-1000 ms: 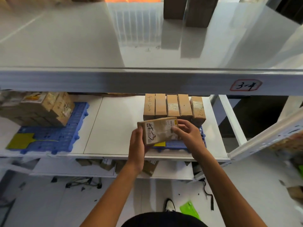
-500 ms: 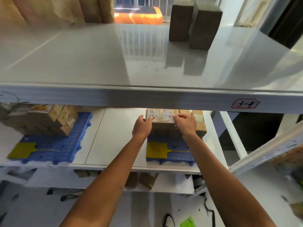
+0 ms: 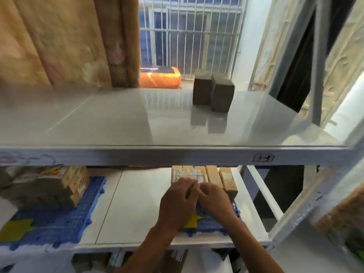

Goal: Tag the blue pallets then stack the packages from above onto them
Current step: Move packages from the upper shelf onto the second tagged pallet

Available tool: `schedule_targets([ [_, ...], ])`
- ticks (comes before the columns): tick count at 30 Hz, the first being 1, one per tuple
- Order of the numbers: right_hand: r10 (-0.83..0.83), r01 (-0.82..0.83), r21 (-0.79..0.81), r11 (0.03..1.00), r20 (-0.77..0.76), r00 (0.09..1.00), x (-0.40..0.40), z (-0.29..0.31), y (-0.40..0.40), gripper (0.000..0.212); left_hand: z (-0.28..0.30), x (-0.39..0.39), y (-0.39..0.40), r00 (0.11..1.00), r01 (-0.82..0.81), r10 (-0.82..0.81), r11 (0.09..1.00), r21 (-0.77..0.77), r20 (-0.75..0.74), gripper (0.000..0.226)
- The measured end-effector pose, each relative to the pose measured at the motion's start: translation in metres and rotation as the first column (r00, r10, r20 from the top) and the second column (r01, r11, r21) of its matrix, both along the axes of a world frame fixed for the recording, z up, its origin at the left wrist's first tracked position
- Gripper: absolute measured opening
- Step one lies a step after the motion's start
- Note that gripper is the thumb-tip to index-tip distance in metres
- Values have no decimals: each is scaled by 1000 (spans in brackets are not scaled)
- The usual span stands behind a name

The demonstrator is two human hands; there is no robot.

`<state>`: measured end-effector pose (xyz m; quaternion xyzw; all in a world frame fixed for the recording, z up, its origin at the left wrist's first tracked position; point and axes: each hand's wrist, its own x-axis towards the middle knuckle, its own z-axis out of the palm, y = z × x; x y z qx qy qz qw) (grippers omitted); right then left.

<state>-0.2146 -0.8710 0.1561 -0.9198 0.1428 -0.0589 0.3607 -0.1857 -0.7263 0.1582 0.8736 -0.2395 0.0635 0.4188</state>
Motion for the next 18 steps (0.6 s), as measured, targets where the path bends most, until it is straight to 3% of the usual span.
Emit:
schedule_targets([
  [3, 152, -149, -32, 988, 79, 985, -41, 53, 15, 26, 49, -41, 15, 998, 57, -56, 997, -52, 35, 52],
  [6, 204, -217, 26, 976, 258, 944, -73, 120, 19, 19, 106, -69, 24, 993, 107, -90, 964, -244, 78, 47],
  [9, 99, -156, 71, 985, 506, 857, -86, 170, 10, 19, 157, -79, 26, 986, 164, -132, 890, -425, 105, 47],
  [12, -58, -43, 135, 990, 658, 751, -67, 200, -10, 13, 190, -61, 14, 988, 151, -119, 852, -502, 95, 68],
  [14, -128, 13, 181, 983, 644, 754, -47, 212, -20, 25, 202, -38, 0, 993, 116, -114, 849, -515, 35, 65],
  [18, -189, 89, 221, 971, 492, 850, 2, 220, -37, 57, 215, 18, -29, 999, -35, 19, 939, -343, -51, 62],
])
